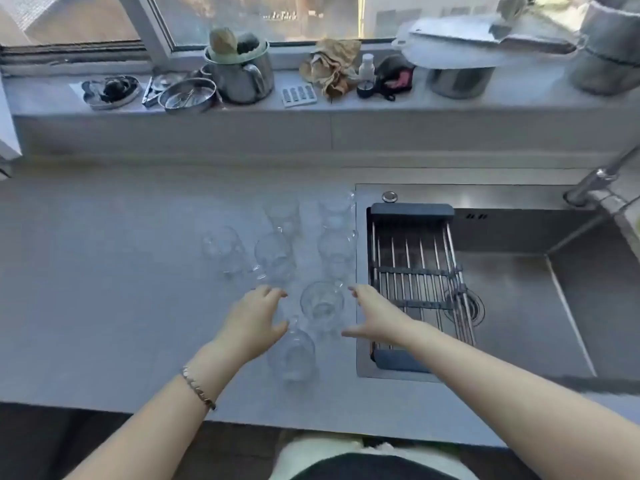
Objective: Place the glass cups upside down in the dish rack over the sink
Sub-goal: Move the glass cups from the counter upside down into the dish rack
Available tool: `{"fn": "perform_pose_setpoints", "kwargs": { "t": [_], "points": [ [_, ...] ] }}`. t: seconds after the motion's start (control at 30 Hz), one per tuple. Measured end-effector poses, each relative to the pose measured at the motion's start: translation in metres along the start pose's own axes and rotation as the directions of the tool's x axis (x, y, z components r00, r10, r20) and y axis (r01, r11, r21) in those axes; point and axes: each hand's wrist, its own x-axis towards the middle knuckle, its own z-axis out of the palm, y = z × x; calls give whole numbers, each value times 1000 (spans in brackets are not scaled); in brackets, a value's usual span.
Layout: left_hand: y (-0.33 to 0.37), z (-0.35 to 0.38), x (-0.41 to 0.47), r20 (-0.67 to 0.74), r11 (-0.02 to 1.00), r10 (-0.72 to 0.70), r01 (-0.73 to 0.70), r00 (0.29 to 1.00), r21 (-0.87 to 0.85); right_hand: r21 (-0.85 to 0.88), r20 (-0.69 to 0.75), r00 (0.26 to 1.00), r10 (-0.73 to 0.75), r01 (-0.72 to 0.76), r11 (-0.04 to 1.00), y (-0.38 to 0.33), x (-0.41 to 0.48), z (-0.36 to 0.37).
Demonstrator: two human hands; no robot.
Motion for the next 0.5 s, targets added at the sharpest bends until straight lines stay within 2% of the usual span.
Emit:
{"fn": "perform_pose_setpoints", "kwargs": {
  "t": [0.1,0.23,0.3,0.4,0.5],
  "points": [
    [-21,4,3,-64,999,25,-23,998,27,156,-110,993,48,-30,987,-9,12,23],
    [-42,8,11,115,982,38,-58,993,179,462,-295,938,180,-25,887,-16,28,62],
    [-49,8,16,133,964,74,-106,988,245,564,-349,908,232,6,826,-16,33,72],
    [-55,7,24,130,971,105,-129,986,199,606,-342,903,261,0,795,-14,30,74],
    [-54,-3,26,95,989,48,-61,994,137,597,-309,913,266,-31,802,-4,18,67]
  ]
}}
